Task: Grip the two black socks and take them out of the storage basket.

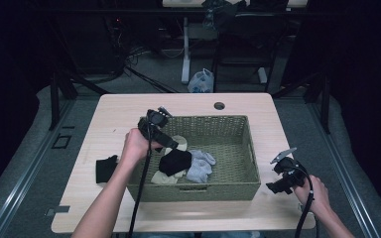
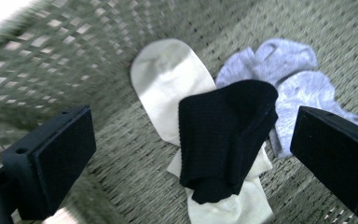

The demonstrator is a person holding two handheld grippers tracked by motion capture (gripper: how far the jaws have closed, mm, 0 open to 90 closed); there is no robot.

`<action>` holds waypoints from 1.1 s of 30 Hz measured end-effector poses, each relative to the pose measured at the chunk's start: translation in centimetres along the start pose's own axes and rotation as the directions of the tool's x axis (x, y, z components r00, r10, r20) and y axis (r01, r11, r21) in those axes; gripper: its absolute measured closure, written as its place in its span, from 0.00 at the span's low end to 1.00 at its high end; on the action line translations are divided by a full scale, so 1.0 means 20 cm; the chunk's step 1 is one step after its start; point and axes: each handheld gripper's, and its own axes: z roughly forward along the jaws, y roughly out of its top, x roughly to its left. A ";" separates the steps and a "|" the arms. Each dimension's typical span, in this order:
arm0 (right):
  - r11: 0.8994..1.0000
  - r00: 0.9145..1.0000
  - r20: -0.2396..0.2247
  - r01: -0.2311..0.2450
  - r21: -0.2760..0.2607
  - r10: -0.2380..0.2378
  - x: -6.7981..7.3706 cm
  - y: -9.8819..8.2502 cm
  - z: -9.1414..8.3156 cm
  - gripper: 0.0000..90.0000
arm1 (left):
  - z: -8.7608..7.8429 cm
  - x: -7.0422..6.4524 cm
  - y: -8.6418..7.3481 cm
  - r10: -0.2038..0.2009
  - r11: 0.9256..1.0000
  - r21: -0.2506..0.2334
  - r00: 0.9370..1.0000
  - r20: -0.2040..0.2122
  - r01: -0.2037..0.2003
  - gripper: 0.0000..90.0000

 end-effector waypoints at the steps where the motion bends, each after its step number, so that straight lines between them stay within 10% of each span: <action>1: 1.000 1.000 0.000 0.000 0.001 0.000 0.00 0.00 0.00 0.17 | 0.02 0.00 0.00 0.006 1.000 0.012 1.000 0.008 -0.006 0.00; 21: 1.000 1.000 -0.002 -0.019 -0.020 0.019 0.01 0.00 0.01 0.17 | 0.29 -0.10 -0.03 0.078 0.978 0.191 0.996 0.044 -0.085 0.25; 25: 1.000 1.000 -0.001 0.001 0.003 -0.001 0.00 0.00 0.00 0.17 | 0.32 -0.10 -0.05 0.077 0.967 0.239 0.996 0.051 -0.087 0.40; 33: 1.000 1.000 0.001 0.015 0.018 -0.015 0.00 0.00 -0.01 0.17 | 0.30 -0.10 -0.07 0.077 0.974 0.206 0.995 0.063 -0.088 0.80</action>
